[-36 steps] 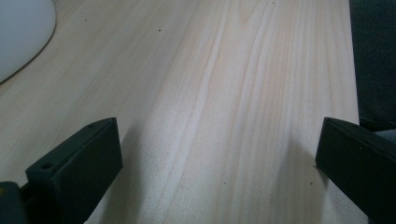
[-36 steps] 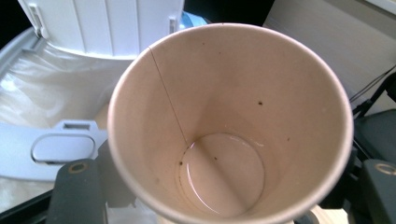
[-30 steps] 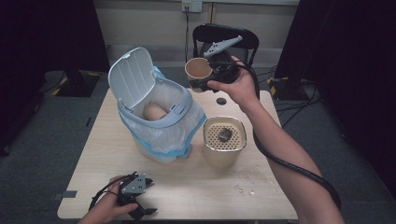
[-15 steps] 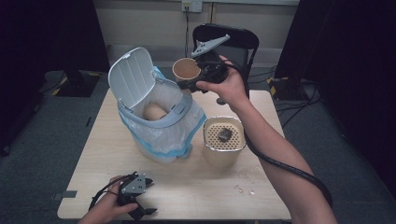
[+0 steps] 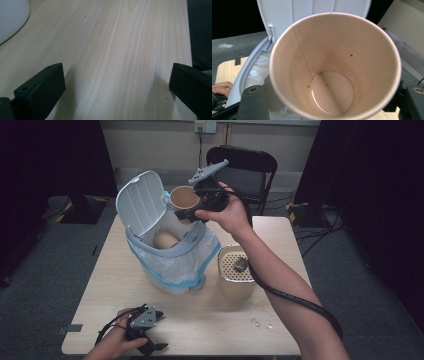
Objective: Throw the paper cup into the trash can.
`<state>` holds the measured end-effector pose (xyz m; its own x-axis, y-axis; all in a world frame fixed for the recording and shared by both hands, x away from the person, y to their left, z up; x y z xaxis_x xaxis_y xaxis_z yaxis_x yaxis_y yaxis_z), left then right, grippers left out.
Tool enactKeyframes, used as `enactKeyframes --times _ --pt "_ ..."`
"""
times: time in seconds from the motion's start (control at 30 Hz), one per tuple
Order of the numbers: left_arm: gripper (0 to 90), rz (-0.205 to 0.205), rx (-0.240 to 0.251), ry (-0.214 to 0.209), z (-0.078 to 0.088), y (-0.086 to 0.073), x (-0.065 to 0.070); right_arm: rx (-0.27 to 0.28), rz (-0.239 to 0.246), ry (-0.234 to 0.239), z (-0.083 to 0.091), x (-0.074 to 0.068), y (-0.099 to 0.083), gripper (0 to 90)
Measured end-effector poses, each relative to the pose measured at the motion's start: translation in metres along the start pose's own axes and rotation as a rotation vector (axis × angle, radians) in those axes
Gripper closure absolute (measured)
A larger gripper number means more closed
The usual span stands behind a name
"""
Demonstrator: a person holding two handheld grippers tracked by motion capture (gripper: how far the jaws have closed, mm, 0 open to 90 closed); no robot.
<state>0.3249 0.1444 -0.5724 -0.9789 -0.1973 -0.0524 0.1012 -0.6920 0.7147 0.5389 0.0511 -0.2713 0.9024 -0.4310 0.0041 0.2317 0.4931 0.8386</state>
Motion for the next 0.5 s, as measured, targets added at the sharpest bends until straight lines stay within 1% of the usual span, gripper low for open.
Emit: enactKeyframes --times 0.13,0.27,0.37,0.43,0.5 --pt "0.0 -0.001 0.0 0.0 0.0 0.0 0.0 -0.003 0.004 0.011 -0.006 -0.004 0.0 26.7" --pt "0.0 -0.005 0.0 0.004 0.0 0.0 -0.001 -0.008 0.001 0.028 -0.017 -0.009 -0.003 26.6" --pt "0.0 -0.006 0.002 0.008 0.0 0.0 -0.001 -0.004 -0.005 0.033 -0.021 -0.01 -0.003 26.5" --pt "0.0 -0.006 0.002 0.006 0.0 0.0 -0.001 0.005 -0.006 0.051 -0.027 -0.014 -0.002 26.2" --pt "0.0 -0.007 0.002 0.005 0.0 0.0 -0.001 0.008 -0.006 0.056 -0.028 -0.015 -0.001 25.9"
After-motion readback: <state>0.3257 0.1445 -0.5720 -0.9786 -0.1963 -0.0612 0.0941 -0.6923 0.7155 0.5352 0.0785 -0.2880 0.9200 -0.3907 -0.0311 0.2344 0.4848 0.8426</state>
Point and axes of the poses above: each handheld gripper's, and its own axes: z roughly backward along the jaws, y roughly out of its top, x roughly to its right, the point moved 10 cm from there along -z, roughly forward along the jaws, and after that the axes turned 6 degrees about -z, right-handed, at the moved point
